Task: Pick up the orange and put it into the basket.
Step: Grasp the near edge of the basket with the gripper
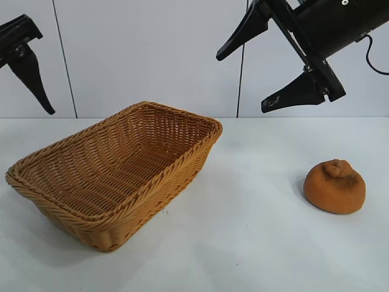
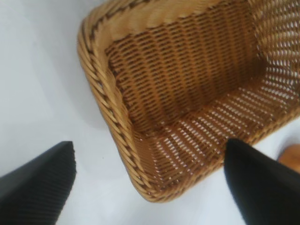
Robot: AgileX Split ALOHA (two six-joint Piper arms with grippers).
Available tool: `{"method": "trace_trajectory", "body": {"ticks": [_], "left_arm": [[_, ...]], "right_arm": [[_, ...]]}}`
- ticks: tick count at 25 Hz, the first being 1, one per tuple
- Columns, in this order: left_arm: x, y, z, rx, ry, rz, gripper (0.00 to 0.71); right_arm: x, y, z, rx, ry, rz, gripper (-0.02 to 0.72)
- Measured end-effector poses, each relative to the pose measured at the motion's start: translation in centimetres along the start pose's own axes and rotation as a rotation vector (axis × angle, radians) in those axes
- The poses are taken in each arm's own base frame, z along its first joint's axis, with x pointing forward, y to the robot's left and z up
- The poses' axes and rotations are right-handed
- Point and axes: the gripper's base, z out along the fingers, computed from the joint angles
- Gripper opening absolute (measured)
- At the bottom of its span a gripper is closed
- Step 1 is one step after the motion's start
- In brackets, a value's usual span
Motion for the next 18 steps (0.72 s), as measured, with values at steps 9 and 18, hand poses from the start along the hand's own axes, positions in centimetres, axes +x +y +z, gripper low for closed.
{"method": "trace_trajectory", "body": {"ticks": [9,18], "left_arm": [[-0.2,0.4,5.4,-0.114,0.060,-0.069,0.613],[-0.3,1.2,12.5,-0.141,0.087,-0.135,0.613]], "right_arm": [[0.0,0.0,0.0,0.000,0.000,0.000,0.641],[0.0,0.0,0.0,-0.001,0.004,-0.002,0.641]]}}
